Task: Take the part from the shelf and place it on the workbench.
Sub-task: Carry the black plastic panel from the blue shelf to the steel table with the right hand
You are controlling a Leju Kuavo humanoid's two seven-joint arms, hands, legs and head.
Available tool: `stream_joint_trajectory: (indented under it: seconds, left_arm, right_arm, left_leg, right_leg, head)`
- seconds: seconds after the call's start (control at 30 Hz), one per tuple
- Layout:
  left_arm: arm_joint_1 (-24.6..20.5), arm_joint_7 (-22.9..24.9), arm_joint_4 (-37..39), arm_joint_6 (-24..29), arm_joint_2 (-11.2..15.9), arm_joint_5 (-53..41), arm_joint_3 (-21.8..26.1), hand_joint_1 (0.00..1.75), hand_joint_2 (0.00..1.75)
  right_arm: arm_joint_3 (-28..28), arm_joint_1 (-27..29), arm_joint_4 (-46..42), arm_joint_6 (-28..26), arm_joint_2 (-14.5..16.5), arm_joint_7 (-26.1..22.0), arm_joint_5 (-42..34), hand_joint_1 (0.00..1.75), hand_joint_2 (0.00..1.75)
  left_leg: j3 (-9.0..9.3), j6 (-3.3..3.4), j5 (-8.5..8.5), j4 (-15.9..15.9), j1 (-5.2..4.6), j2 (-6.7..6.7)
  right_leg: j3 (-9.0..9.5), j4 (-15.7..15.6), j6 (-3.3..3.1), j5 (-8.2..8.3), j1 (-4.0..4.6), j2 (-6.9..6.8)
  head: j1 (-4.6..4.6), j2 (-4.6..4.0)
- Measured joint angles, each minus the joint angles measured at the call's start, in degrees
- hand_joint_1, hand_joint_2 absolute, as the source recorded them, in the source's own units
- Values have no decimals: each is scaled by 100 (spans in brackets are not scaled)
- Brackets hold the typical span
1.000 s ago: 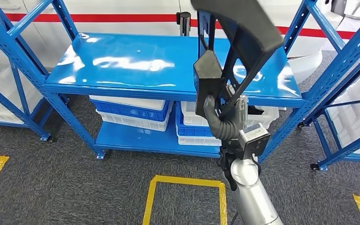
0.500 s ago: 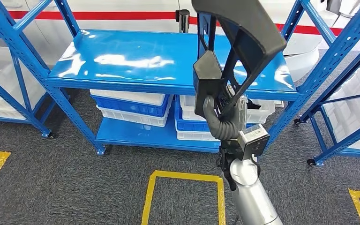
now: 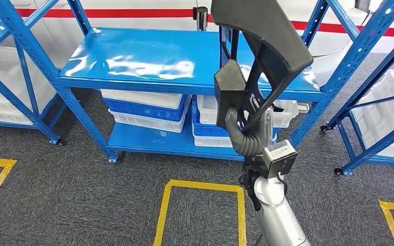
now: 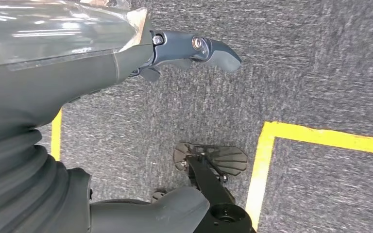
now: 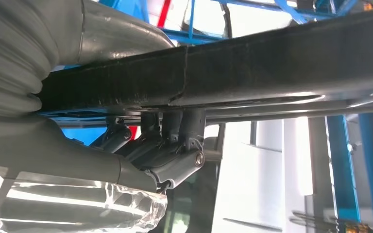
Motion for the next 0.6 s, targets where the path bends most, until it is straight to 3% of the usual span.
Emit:
stream_joint_trajectory:
  seconds: [0.07,0.1,0.2,0.23,0.27,0.3,0.4,0.43,0.53,0.6]
  left_arm:
    - [3,-12,-3,18,12,0,1,0,175]
    - [6,-14,-4,25,16,0,2,0,175]
    - [8,-14,-4,34,19,-5,2,0,175]
    - [10,-14,-4,38,19,-7,2,0,175]
    - [12,-14,-4,42,20,-7,2,0,175]
    - [14,-14,-4,44,21,-8,2,0,175]
    - [13,-16,-4,45,28,-9,3,0,175]
    - [12,-18,-4,45,32,-9,3,0,175]
    - [4,-23,-4,45,37,-13,2,0,175]
    - [5,-29,-4,45,32,-25,2,0,175]
  right_arm:
    - [10,-14,-1,-2,5,-22,24,175,175]
    - [19,-23,-2,-2,9,-33,33,175,175]
    - [45,-16,-3,-3,11,-49,45,175,175]
    - [50,-5,-3,-3,10,-50,46,175,175]
    - [52,5,-3,-4,10,-50,47,175,175]
    - [55,13,-3,-5,9,-50,47,175,175]
    - [66,13,-3,-5,9,-51,49,175,175]
    - [69,15,-3,-4,9,-52,50,175,175]
    - [73,21,-4,-8,5,-55,55,175,175]
    - [79,24,-7,-15,0,-60,60,175,175]
  left_leg:
    - [-77,-49,-141,143,22,-16]
    - [-179,-79,-341,379,33,-19]
    - [-665,-165,-1060,1648,49,-16]
    - [-757,-177,-1140,1942,54,-14]
    - [-738,-177,-1098,2001,57,-10]
    - [-608,-165,-966,1829,57,2]
    - [83,-59,-481,661,24,193]
    - [233,-19,-403,387,9,261]
    - [326,71,-385,86,13,253]
    - [320,135,-365,-2,37,168]
  right_leg:
    - [-23,-24,-92,51,-66,-25]
    - [-40,-32,-144,87,-90,-47]
    - [-135,-30,-228,179,-68,-126]
    - [-158,-28,-229,196,-62,-156]
    - [-168,-26,-228,204,-60,-187]
    - [-167,-25,-227,209,-59,-220]
    - [-151,-14,-206,199,-12,-308]
    - [-153,-6,-188,196,26,-336]
    - [-211,28,-102,187,103,-430]
    - [-337,252,-78,47,106,-317]
  head:
    - [-7,0]
    - [-10,0]
    - [-18,0]
    - [-17,1]
    - [-18,1]
    - [-19,2]
    - [-20,1]
    - [-20,1]
    - [-14,1]
    - [-6,1]
